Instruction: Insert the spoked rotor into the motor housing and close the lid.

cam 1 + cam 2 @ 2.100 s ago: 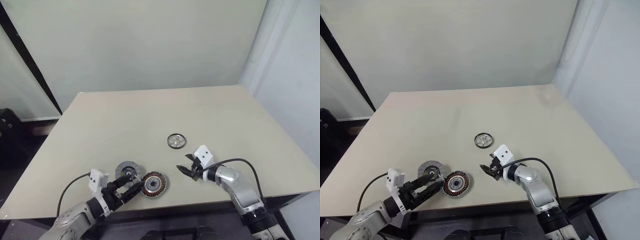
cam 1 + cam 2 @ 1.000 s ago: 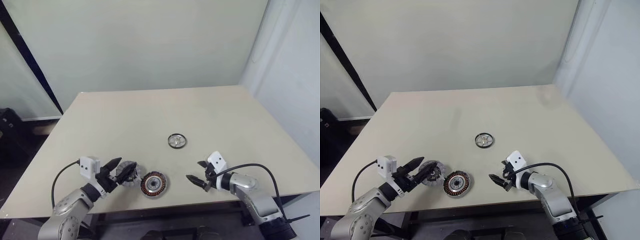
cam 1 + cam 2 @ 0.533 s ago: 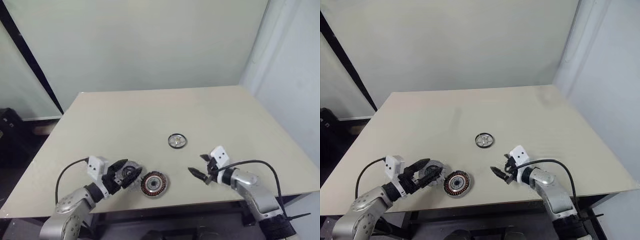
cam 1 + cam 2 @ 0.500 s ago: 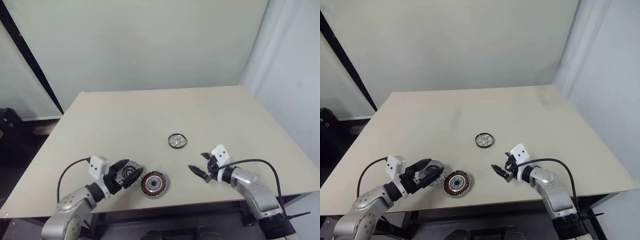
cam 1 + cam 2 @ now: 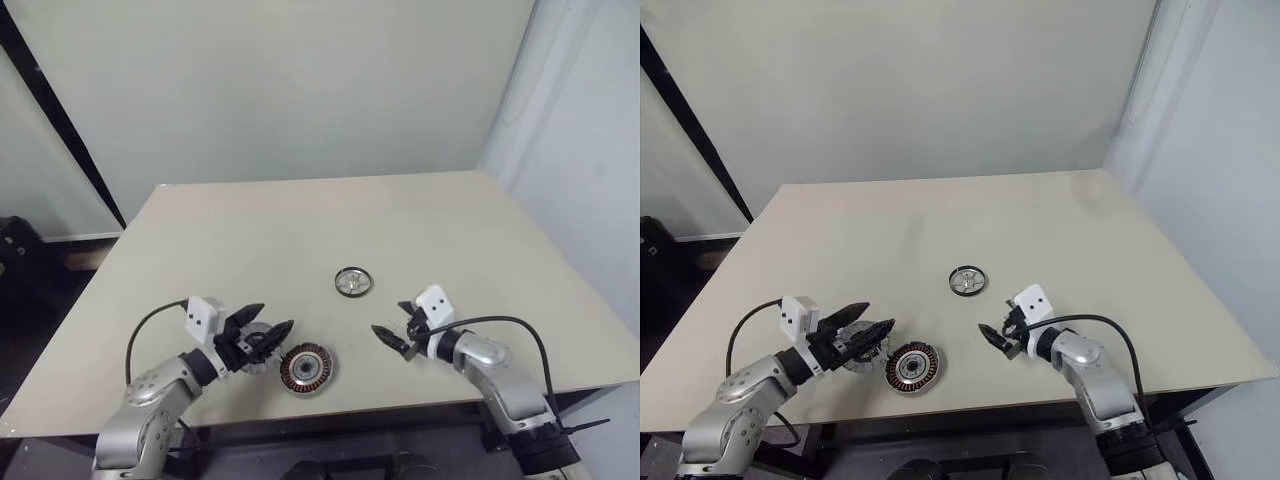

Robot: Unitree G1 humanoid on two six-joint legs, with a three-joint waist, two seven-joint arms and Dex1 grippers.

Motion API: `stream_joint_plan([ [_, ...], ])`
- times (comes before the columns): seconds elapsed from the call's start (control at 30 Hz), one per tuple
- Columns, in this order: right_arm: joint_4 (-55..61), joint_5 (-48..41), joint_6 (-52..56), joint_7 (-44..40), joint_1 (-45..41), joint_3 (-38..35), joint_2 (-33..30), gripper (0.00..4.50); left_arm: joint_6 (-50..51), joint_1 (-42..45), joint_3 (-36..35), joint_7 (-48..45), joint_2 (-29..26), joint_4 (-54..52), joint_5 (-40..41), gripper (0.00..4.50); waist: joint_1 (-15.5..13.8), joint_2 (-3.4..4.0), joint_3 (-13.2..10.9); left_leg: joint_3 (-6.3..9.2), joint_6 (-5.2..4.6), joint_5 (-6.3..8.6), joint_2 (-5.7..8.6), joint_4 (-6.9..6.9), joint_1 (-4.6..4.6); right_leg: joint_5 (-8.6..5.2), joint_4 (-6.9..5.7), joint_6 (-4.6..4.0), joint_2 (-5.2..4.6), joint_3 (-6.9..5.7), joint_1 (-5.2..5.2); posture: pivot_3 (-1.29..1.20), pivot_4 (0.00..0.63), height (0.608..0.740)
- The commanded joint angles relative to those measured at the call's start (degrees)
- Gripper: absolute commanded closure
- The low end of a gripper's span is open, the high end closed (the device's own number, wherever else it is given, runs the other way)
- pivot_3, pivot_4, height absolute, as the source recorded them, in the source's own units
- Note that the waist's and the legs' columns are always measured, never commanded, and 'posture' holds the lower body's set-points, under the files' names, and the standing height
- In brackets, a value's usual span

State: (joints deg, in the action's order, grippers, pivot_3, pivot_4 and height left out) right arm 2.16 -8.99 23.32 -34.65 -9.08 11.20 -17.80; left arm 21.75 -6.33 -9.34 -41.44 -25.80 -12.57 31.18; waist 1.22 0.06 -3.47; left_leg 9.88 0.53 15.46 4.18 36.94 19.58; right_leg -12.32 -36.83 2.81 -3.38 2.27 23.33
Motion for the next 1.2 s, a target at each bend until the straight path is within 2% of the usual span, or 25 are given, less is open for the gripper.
stream_joint_plan([
  [0.03,3.5,0.3,1.3,-1.2,-0.4,1.5,-0.9,0.03,-1.0,-0.4,-0.5,-0.3,-0.3,-0.9,-0.3,0.16,0.0,0.00,0.0,0.00,0.00,0.00,0.00,0.01,0.00,0.00,0.00,0.00,0.01,0.00,0.00,0.00,0.000,0.740],
  [0.2,3.8,1.8,1.2,-3.2,-0.6,4.3,-3.1,0.03,0.7,-2.9,-0.1,-1.1,-1.5,-1.4,0.0,0.16,0.0,0.00,0.0,-0.01,0.00,0.00,-0.01,0.02,0.00,0.00,0.00,0.00,0.02,0.02,0.00,0.00,0.000,0.740],
  [0.4,3.1,0.0,-0.6,-0.5,-1.5,0.8,0.0,0.03,0.7,-5.0,0.6,-1.5,-2.5,-1.2,-1.2,0.16,0.0,0.01,0.0,0.00,0.01,0.00,-0.17,0.03,0.00,0.00,0.00,-0.01,0.21,0.03,0.00,0.00,0.000,0.740],
  [0.7,3.6,-1.3,-0.2,-0.9,-1.9,-0.2,0.7,0.03,-0.2,-5.4,1.0,-1.4,-2.0,-0.8,-1.8,0.16,0.0,0.02,0.0,0.00,0.01,0.00,-0.20,0.07,-0.01,0.04,0.00,-0.08,0.25,0.03,0.00,0.00,0.000,0.740],
  [1.2,5.7,-1.4,1.5,-2.2,0.5,-0.9,-2.8,0.03,-1.8,-4.6,2.1,-2.2,-1.4,-0.9,-2.3,0.16,0.0,0.03,0.0,-0.02,0.01,0.00,-0.23,0.07,-0.01,0.06,0.00,-0.12,0.27,0.03,0.00,0.00,0.000,0.740],
])
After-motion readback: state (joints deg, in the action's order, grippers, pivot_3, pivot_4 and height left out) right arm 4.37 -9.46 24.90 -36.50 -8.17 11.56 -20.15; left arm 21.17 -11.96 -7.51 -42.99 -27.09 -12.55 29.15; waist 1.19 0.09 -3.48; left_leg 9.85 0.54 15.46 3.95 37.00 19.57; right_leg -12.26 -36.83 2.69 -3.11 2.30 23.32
